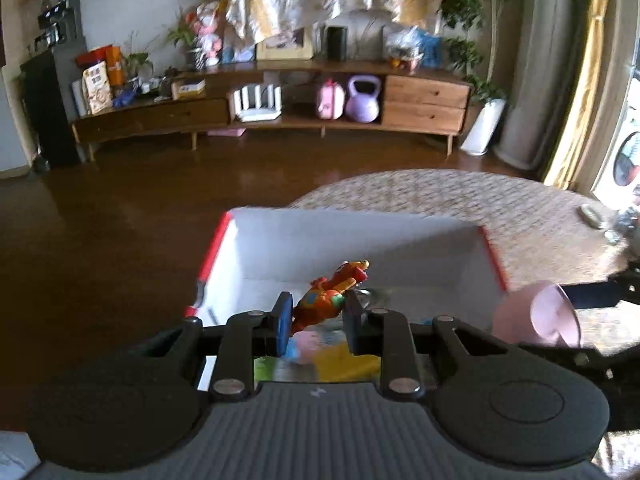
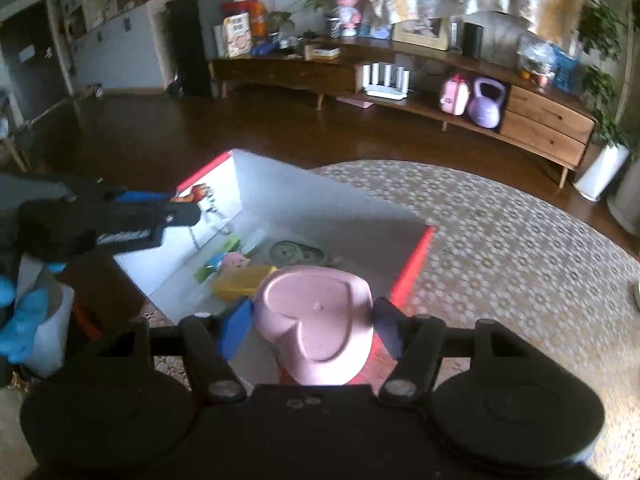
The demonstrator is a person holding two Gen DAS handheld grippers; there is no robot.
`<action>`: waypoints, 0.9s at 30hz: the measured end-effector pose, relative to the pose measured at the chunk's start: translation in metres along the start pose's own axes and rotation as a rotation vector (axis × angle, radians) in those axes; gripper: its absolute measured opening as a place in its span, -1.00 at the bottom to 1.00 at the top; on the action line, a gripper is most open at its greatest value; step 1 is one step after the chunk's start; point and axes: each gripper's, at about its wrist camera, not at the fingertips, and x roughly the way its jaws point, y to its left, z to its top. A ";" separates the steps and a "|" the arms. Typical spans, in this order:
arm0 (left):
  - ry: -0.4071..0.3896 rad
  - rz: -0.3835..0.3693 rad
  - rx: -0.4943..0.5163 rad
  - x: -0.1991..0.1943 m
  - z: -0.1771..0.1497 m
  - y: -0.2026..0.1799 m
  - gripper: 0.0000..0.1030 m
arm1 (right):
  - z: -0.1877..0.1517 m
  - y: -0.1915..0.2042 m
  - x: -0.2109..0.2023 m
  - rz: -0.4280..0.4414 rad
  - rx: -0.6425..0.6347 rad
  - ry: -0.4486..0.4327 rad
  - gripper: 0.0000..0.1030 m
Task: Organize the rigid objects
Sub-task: 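Carry the orange figure and pink heart toy with both tools over the red box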
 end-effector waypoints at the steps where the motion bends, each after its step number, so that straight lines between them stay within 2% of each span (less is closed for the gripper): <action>1: 0.011 0.010 0.000 0.007 0.000 0.005 -0.51 | 0.001 0.007 0.006 -0.006 -0.025 0.003 0.28; 4: 0.036 0.050 0.014 0.029 0.000 0.016 -0.51 | 0.001 0.021 0.023 -0.029 -0.079 0.019 0.28; 8: 0.092 0.050 0.002 0.056 -0.005 0.025 -0.51 | -0.002 0.028 0.042 -0.051 -0.097 0.054 0.28; 17: 0.219 0.083 0.057 0.094 -0.015 0.017 -0.50 | -0.007 0.029 0.064 -0.096 -0.106 0.106 0.28; 27: 0.259 0.054 0.047 0.092 -0.019 0.012 -0.48 | -0.017 0.022 0.065 -0.097 -0.045 0.120 0.30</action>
